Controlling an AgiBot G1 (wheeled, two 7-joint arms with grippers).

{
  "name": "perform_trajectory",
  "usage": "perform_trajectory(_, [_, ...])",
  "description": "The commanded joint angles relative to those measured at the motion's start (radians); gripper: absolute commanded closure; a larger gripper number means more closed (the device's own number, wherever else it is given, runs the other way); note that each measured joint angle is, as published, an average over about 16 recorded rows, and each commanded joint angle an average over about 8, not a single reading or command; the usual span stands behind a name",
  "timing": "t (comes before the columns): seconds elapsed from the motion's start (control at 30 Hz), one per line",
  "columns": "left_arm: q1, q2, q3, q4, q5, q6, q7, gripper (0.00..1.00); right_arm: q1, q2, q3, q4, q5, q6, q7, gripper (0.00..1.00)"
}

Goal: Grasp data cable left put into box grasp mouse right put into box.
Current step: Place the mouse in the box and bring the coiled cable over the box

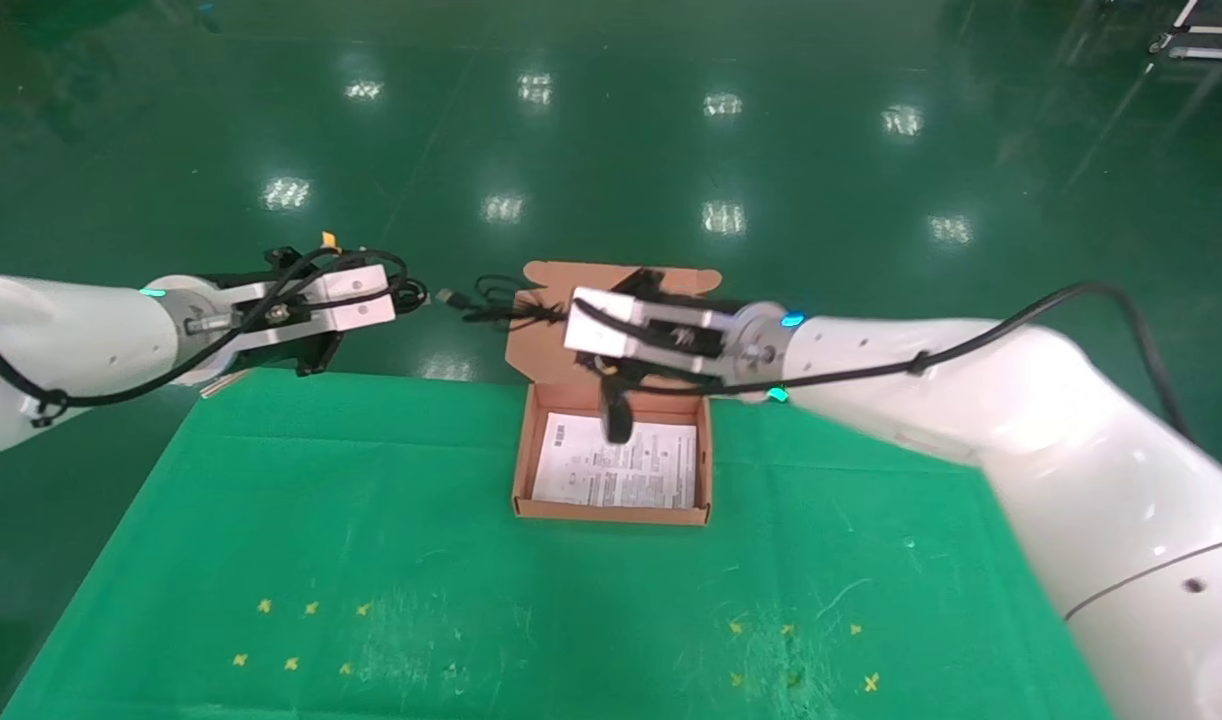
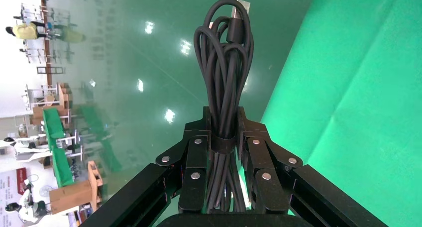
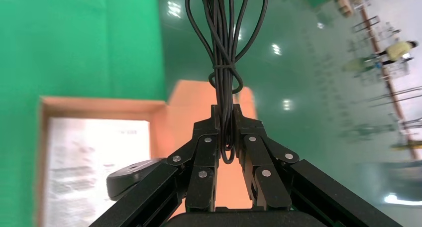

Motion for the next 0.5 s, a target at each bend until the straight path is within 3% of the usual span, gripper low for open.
perform_trajectory(0.03, [0.002,-0.002,0.0,-0.009,0.009,0.007,-0.01,1.0,-0.011,-0.009,-0.005,-0.017,0.026,0.002,-0.011,1.0])
perform_trajectory(0.5, [0.006,-0.003,-0.001,-0.02,0.017,0.013,-0.02,1.0,-0.046,-0.015,-0.143,-0.194,0.178,0.141,0.096,1.0])
